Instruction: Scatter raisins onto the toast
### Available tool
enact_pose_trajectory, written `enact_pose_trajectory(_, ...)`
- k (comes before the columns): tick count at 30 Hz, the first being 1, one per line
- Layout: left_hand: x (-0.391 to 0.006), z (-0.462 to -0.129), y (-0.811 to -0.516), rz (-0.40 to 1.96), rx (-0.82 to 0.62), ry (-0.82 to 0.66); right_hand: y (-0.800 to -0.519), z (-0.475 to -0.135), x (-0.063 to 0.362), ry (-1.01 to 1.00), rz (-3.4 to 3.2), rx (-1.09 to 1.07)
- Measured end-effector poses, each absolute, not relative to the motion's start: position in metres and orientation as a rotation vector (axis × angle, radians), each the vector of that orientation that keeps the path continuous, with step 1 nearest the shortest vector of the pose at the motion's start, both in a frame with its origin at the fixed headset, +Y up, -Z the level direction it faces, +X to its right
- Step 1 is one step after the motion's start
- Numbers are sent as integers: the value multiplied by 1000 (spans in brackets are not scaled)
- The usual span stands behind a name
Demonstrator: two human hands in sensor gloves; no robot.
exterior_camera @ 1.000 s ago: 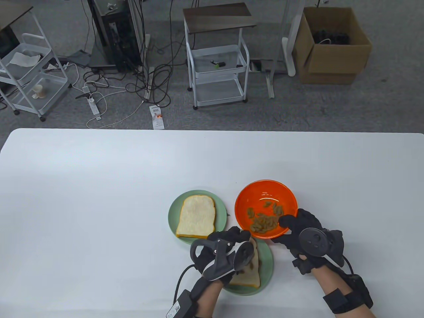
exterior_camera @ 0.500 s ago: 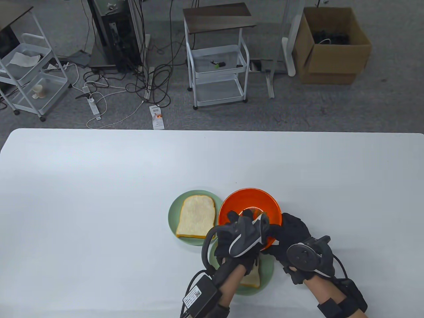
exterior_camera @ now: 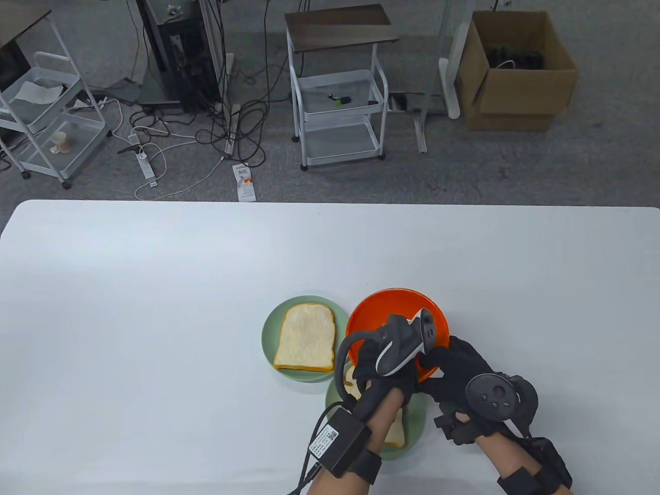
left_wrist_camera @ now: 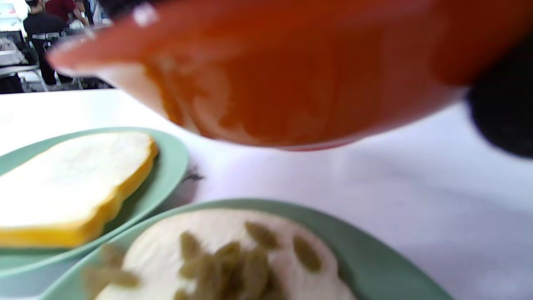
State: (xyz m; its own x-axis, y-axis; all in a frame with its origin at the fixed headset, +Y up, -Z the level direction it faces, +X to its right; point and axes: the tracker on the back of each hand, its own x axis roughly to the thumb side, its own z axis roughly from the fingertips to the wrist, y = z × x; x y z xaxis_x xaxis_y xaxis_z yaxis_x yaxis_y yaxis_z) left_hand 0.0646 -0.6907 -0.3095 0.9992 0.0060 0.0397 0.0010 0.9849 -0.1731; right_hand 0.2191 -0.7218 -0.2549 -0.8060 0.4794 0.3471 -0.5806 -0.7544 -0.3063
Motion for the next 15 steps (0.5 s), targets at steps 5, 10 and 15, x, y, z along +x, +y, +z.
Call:
enact_pose_trajectory(5,62,-308,-690,19,-8,-58,-722,-256,221,-555,2470,323)
enact_pose_trajectory(10,51,-308,-693,44,10,-76,-722,-258,215,-510,2527,387)
enact_pose_trajectory(15,43,-310,-693,108,-1,-67,-729,-260,205,-500,2630,424)
